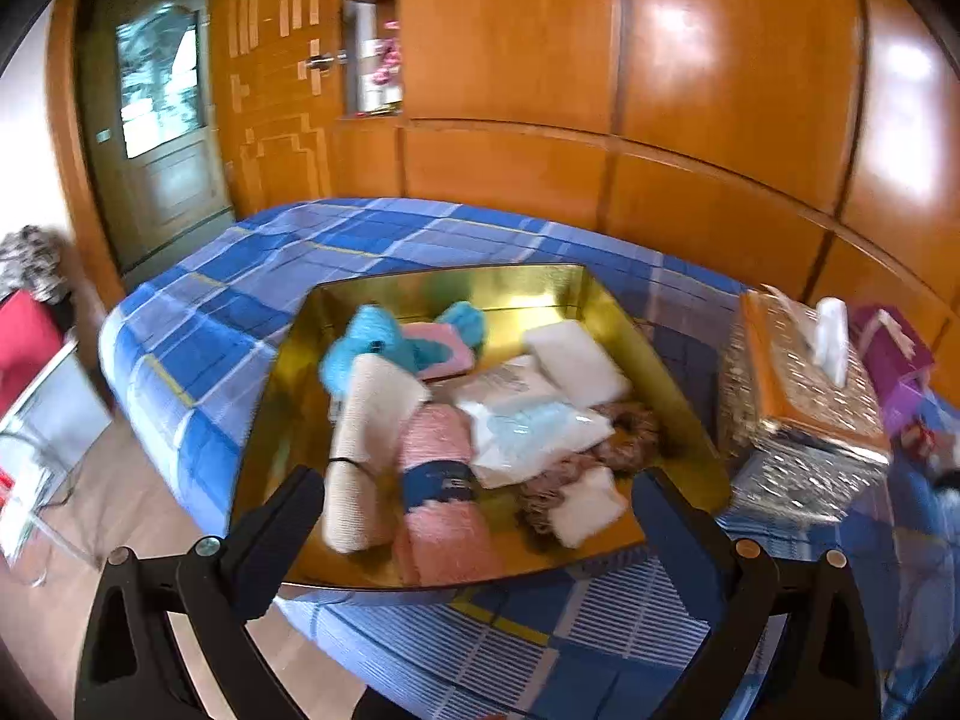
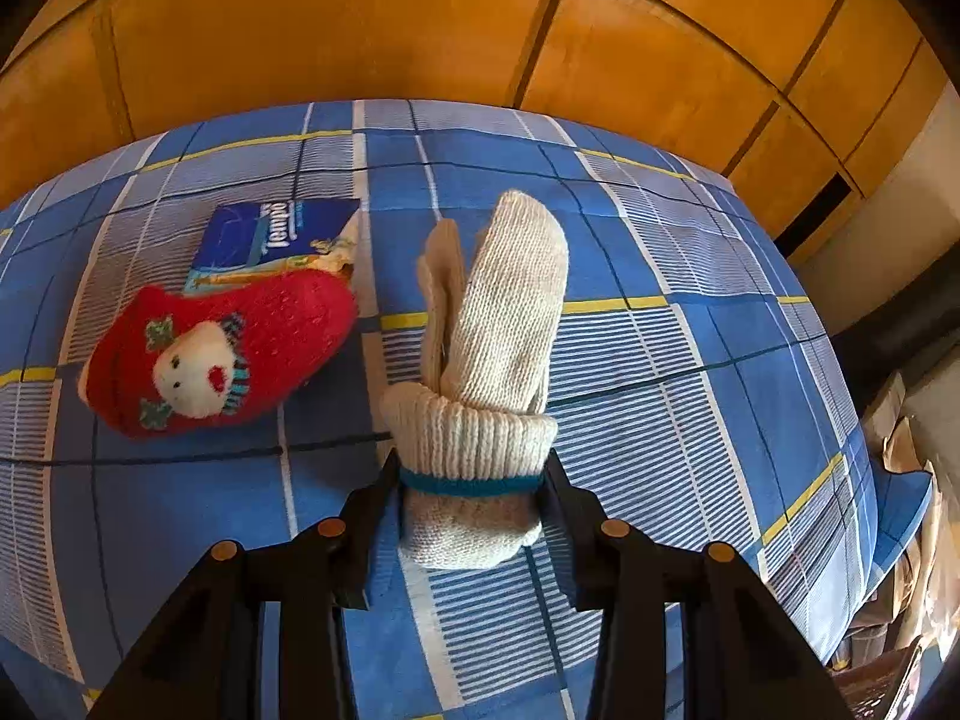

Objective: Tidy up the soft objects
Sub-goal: 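Release the mesh roll in the tray and open the left gripper, then carry the white mitten to the tray and release it with the right gripper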

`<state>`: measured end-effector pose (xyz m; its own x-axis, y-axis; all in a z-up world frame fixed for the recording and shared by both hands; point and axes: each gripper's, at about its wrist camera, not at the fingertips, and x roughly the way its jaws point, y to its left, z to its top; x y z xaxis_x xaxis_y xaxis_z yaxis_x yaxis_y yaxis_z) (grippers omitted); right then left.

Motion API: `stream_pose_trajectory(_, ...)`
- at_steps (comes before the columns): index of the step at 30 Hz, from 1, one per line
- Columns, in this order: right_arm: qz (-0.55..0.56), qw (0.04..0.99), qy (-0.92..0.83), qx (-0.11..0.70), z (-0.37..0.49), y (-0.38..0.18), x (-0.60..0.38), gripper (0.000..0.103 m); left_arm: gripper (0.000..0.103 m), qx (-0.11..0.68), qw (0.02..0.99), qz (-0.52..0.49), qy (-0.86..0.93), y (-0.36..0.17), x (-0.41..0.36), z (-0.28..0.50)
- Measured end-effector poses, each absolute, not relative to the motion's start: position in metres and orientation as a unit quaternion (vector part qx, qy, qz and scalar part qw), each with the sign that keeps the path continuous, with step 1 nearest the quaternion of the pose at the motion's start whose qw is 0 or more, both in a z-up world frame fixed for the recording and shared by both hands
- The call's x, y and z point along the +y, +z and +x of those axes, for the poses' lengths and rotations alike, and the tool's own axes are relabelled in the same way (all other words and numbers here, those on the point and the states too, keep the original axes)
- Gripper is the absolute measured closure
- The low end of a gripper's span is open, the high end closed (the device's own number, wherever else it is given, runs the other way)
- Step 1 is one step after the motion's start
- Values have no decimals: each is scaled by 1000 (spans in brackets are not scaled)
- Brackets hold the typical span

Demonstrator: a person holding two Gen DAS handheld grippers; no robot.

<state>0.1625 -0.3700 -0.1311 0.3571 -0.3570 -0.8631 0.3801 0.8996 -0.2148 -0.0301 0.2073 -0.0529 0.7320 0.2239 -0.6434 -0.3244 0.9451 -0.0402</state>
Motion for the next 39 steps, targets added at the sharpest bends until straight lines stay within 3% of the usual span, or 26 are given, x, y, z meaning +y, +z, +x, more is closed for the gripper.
stream_pose_trajectory(14, 79, 826, -273, 487, 151, -112, -393, 64, 0, 308, 946, -66, 82, -42, 184, -37)
stream_pose_trajectory(25, 9, 854, -239, 462, 182, -23, -370, 64, 0, 270, 957, -28, 103, -30, 182, -46)
stream_pose_trajectory(33, -60, 902, -125, 410, 224, 61, -263, 64, 0, 276, 955, -25, 104, -28, 182, -47)
stream_pose_trajectory(39, -105, 918, 2, 383, 234, 91, -140, 64, 0, 282, 952, -25, 113, -30, 188, -50)
